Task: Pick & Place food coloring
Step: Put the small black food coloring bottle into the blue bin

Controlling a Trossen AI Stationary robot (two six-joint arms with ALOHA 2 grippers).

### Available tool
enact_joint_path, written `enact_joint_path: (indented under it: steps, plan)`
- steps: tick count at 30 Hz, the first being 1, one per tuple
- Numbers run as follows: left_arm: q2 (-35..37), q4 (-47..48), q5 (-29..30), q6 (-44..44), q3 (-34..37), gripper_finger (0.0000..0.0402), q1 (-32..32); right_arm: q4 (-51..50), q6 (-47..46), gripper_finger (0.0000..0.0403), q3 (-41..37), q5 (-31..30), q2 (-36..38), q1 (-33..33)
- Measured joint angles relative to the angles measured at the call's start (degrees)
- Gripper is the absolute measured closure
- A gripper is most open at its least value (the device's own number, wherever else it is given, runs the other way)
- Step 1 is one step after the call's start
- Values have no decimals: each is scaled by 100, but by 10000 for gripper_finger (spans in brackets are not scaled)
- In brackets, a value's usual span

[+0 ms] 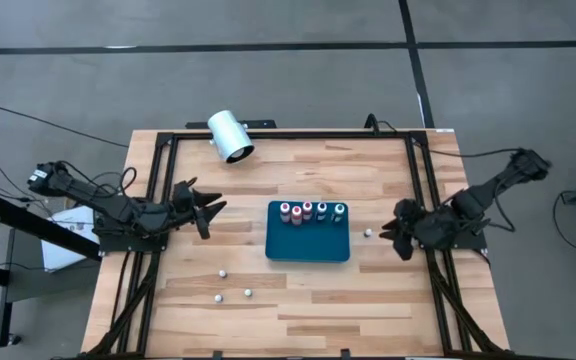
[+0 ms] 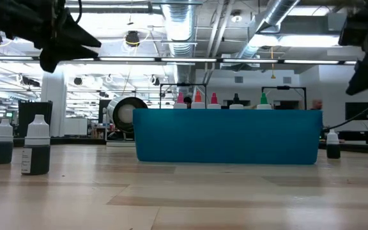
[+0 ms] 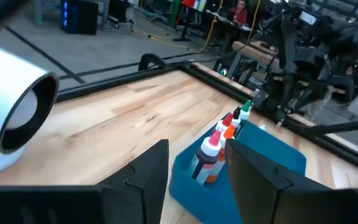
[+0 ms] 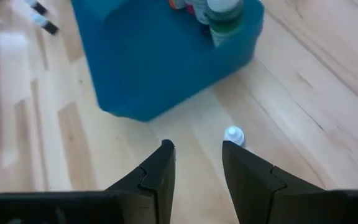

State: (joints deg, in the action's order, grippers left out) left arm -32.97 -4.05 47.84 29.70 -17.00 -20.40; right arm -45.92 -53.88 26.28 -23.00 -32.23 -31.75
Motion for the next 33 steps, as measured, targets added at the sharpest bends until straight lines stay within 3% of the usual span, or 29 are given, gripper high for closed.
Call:
enact_joint_path:
  steps: [15,26,33]
  plan:
    - [-3,609,-1,537,12,252,0,268,-460,276,-413,-97,-628,-122]
    - [-3,879,-1,537,12,252,0,530,-311,199,-411,-97,-974,-73]
    - [-5,1210,-5,780,10,252,0,838,-169,175,-411,-81,-1578,407]
